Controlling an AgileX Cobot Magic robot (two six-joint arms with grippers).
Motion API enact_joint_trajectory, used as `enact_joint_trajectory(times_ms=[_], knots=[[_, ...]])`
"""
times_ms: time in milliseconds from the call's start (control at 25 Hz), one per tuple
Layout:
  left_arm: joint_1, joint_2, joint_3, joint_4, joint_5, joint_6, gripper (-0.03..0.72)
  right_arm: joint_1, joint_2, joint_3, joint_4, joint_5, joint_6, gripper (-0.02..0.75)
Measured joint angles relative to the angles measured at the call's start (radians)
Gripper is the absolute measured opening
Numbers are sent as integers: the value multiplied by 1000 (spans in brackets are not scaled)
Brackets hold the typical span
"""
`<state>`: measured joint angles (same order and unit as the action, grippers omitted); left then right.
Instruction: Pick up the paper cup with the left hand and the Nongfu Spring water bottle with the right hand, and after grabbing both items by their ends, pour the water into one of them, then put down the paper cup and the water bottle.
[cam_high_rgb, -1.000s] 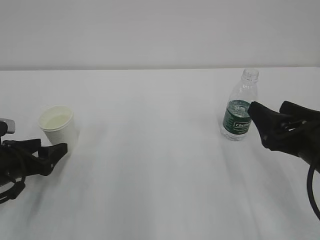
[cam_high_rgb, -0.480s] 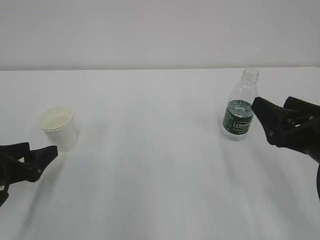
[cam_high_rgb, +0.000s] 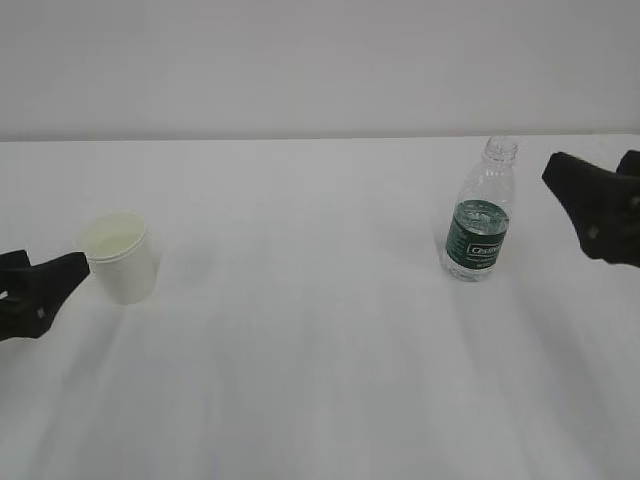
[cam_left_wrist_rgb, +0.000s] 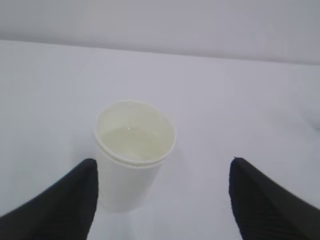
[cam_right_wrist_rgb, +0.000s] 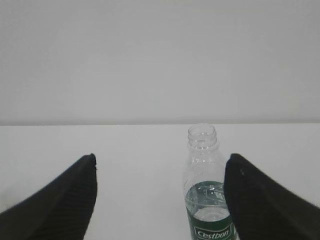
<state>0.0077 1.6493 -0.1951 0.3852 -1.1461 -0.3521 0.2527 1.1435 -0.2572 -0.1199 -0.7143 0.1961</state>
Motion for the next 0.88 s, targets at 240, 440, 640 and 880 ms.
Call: enact_joint_trajectory(times_ms=[240,440,640,880], knots=[[0,-123,18,-2,0,-47,573,0,-162,-83,0,220,-27,592],[0,-223,23,-4,0,-87,567,0,-271,-133,2,367,-32,592],[0,-325,23,9,37,-134,562,0,-364,-166,2,496,-33,592],[0,-478,25,50,172,-193,557,0,-457,-210,0,638,-33,592]])
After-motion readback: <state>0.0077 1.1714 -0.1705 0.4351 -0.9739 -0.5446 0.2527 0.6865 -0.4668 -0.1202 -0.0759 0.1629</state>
